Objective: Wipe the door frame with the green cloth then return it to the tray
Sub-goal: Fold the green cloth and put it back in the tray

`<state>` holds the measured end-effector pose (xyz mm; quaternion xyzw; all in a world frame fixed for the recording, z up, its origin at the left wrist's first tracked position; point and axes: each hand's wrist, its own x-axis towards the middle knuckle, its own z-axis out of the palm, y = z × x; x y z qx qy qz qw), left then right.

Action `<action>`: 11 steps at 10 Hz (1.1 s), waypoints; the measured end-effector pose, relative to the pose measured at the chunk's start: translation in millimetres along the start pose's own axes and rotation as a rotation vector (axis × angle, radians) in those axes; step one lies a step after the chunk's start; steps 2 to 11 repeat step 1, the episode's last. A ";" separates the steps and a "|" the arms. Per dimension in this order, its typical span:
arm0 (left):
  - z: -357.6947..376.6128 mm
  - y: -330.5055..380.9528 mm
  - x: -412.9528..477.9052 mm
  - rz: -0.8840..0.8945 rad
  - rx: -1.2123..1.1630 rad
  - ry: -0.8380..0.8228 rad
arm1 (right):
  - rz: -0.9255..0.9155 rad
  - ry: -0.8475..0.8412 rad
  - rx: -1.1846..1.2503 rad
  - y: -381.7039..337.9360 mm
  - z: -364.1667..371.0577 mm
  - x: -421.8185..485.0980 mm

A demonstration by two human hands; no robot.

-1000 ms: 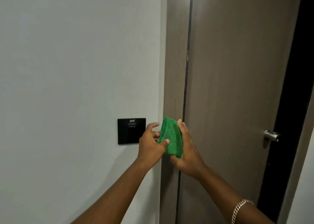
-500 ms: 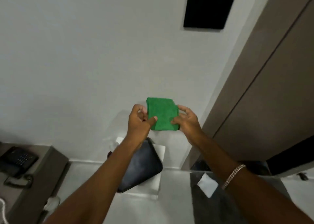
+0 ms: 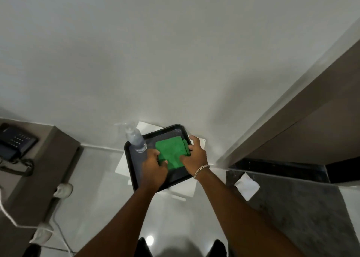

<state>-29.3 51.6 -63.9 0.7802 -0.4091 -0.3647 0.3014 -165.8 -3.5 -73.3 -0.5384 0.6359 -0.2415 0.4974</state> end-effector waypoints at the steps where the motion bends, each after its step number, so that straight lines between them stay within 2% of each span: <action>1: -3.5 -7.7 0.8 0.001 0.015 -0.047 | 0.009 -0.007 -0.011 1.8 0.0 4.7; 11: -3.5 -7.7 0.8 0.001 0.015 -0.047 | 0.009 -0.007 -0.011 1.8 0.0 4.7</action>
